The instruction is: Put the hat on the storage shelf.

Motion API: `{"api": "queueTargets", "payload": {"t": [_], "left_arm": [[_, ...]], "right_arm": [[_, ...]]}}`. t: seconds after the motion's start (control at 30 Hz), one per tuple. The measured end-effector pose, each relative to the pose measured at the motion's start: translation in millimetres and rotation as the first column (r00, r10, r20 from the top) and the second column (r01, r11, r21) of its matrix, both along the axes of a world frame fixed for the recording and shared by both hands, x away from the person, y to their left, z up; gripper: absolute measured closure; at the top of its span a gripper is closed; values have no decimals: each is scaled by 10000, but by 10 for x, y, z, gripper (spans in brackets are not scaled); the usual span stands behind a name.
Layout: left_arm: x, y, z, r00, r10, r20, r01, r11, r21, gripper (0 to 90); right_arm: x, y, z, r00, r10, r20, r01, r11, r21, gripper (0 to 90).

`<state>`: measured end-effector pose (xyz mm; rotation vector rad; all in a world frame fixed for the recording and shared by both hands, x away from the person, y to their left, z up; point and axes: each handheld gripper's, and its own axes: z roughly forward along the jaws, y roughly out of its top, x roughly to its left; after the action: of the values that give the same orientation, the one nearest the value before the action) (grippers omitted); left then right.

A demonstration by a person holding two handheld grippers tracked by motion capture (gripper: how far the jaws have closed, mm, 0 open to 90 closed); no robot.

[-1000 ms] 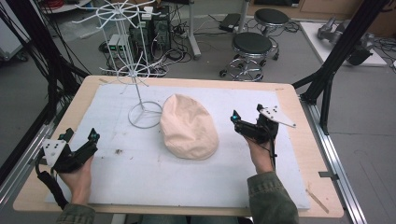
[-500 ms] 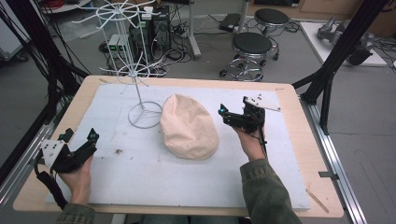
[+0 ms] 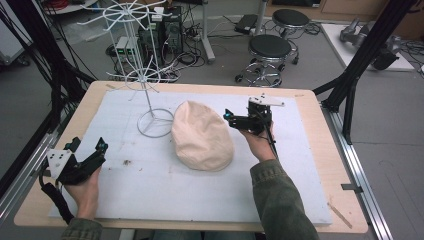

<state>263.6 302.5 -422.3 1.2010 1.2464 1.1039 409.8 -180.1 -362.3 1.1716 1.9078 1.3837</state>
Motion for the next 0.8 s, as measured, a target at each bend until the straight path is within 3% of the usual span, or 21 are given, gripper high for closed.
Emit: {"api": "queueTargets", "payload": {"t": [0.3, 0.47, 0.67, 0.8], "left_arm": [[9, -12, -6, 10000, -24, -57, 25, 10000, 40, 223], [4, -9, -4, 10000, 13, -15, -13, 10000, 26, 224], [5, 11, -9, 10000, 71, -45, -71, 10000, -20, 227], [0, 13, -6, 10000, 72, -49, -72, 10000, -26, 227]], "right_arm": [[115, 173, -50, 9988, 326, -364, -338, 9989, -314, 46], [190, 249, -180, 9955, 409, -852, -455, 9976, -520, 46], [198, 355, -256, 9941, 637, -882, -712, 9939, -846, 47], [225, 402, -327, 9910, 683, -1153, -801, 9916, -1014, 47]]}}
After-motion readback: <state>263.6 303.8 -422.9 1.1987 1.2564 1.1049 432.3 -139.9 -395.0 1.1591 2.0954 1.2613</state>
